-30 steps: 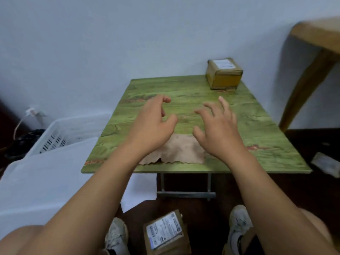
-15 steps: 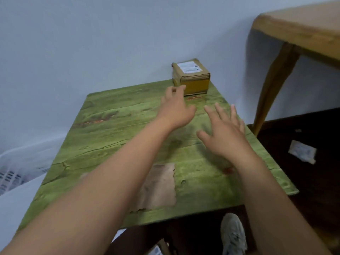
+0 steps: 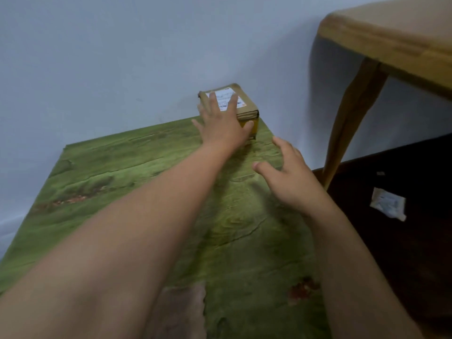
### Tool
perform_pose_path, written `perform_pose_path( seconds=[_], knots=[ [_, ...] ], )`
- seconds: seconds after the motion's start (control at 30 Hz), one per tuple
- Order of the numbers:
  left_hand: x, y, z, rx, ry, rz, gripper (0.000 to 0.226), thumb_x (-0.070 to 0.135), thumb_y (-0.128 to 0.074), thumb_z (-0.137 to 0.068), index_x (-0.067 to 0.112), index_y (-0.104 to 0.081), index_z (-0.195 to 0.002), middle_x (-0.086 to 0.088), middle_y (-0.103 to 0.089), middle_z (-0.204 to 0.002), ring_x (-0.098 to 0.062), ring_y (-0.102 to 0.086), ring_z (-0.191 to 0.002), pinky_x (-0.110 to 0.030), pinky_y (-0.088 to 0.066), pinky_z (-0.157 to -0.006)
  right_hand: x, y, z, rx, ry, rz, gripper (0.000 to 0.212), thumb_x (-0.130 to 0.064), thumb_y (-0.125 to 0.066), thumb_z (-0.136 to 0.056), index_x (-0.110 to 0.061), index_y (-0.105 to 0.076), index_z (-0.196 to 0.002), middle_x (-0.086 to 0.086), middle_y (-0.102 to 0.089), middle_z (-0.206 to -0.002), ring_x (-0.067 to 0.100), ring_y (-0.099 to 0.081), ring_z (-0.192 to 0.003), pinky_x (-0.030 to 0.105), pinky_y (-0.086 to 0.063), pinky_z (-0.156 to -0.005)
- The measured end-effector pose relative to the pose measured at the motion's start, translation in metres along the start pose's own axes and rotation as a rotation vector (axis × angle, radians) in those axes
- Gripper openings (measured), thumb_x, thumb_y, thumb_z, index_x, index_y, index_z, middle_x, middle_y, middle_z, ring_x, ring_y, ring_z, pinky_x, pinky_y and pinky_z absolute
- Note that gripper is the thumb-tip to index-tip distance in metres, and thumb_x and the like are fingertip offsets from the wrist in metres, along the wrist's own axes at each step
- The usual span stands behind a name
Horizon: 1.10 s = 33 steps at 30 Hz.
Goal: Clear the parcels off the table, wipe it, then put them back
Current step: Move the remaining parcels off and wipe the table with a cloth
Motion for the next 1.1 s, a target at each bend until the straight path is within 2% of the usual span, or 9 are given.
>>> perform_pose_path(
  seconds=[0.1,0.23,0.3,0.37,0.5,0.6,0.73,0.83,1.1],
  knots=[
    [0.013,-0.007,-0.011,-0.034,-0.012,-0.069,0.081,0.075,-0.04,-0.084,0.04,-0.011,-0.152,-0.007,0.012,-0.161,-0.04,0.018,-0.145,-0.073,-0.002,-0.107,-0.002,0.002,-0.006,0.031,-0.005,-0.059,0.071,-0.042,-0.059,-0.091,-0.029,-0.025,-0.152,-0.005,-0.024,-0.158,0.016,-0.024,-0.144,0.042,-0.025,-0.117],
    [0.01,-0.019,-0.027,-0.12,0.154,-0.016,0.104,0.086,-0.035,-0.075,0.027,-0.003,-0.155,-0.007,0.015,-0.161,-0.034,0.022,-0.145,-0.075,0.007,-0.103,0.001,-0.002,-0.008,0.005,-0.034,-0.059,0.072,-0.044,-0.057,-0.091,-0.031,-0.022,-0.152,-0.005,-0.022,-0.159,0.018,-0.022,-0.145,0.046,-0.025,-0.117],
    [0.012,-0.018,-0.031,-0.087,0.182,-0.035,0.108,0.085,-0.037,-0.074,0.019,-0.01,-0.155,-0.008,0.008,-0.162,-0.033,0.017,-0.146,-0.073,0.0,-0.105,0.004,0.0,-0.008,0.0,-0.042,-0.038,0.072,-0.044,-0.056,-0.092,-0.031,-0.021,-0.152,-0.005,-0.021,-0.159,0.019,-0.023,-0.145,0.047,-0.026,-0.116],
    [0.014,-0.017,-0.034,-0.046,0.197,-0.05,0.104,0.08,-0.042,-0.075,0.013,-0.021,-0.151,-0.009,-0.002,-0.161,-0.031,0.008,-0.147,-0.068,-0.014,-0.108,0.007,0.002,-0.009,0.001,-0.051,-0.013,0.071,-0.044,-0.056,-0.092,-0.03,-0.021,-0.152,-0.004,-0.022,-0.158,0.019,-0.024,-0.144,0.046,-0.026,-0.116],
    [0.014,-0.014,-0.032,0.009,0.213,-0.04,0.094,0.071,-0.047,-0.077,0.01,-0.029,-0.146,-0.005,-0.017,-0.155,-0.026,-0.004,-0.145,-0.055,-0.03,-0.1,0.012,0.004,-0.01,-0.01,-0.062,0.022,0.07,-0.045,-0.055,-0.092,-0.03,-0.022,-0.152,-0.003,-0.024,-0.158,0.02,-0.025,-0.143,0.046,-0.027,-0.116],
    [0.016,-0.012,-0.03,0.043,0.207,-0.035,0.093,0.07,-0.045,-0.078,0.007,-0.031,-0.144,-0.003,-0.019,-0.153,-0.024,-0.006,-0.144,-0.051,-0.033,-0.095,0.012,0.007,-0.009,-0.013,-0.064,0.035,0.07,-0.044,-0.055,-0.093,-0.028,-0.023,-0.153,-0.003,-0.024,-0.158,0.02,-0.024,-0.144,0.044,-0.025,-0.116],
    [0.019,-0.012,-0.031,0.035,0.214,-0.037,0.092,0.069,-0.042,-0.078,0.005,-0.032,-0.144,-0.004,-0.02,-0.152,-0.023,-0.009,-0.143,-0.053,-0.032,-0.096,0.014,0.01,-0.007,-0.013,-0.061,0.037,0.07,-0.044,-0.055,-0.093,-0.027,-0.024,-0.153,-0.003,-0.025,-0.158,0.019,-0.024,-0.144,0.043,-0.026,-0.116],
    [0.014,-0.012,-0.033,0.022,0.248,0.002,0.099,0.074,-0.047,-0.075,0.008,-0.027,-0.146,-0.003,-0.017,-0.155,-0.021,-0.005,-0.145,-0.053,-0.03,-0.098,0.014,0.01,-0.005,-0.023,-0.056,0.036,0.069,-0.045,-0.055,-0.093,-0.028,-0.024,-0.152,-0.003,-0.026,-0.157,0.019,-0.024,-0.143,0.044,-0.027,-0.115],
    [0.007,-0.008,-0.032,0.122,0.272,0.044,0.09,0.069,-0.053,-0.072,0.01,-0.035,-0.139,-0.004,-0.028,-0.145,-0.024,-0.02,-0.137,-0.049,-0.034,-0.089,0.013,0.01,-0.003,-0.042,-0.032,0.031,0.069,-0.046,-0.054,-0.093,-0.028,-0.024,-0.152,-0.004,-0.025,-0.158,0.018,-0.023,-0.144,0.042,-0.027,-0.115]
  ],
)
Point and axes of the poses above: each hand's wrist, its own z-axis away from the middle knuckle, its own y-axis out of the back of the hand, x = y × z, the point moved 10 cm from there along -z, towards the middle knuckle
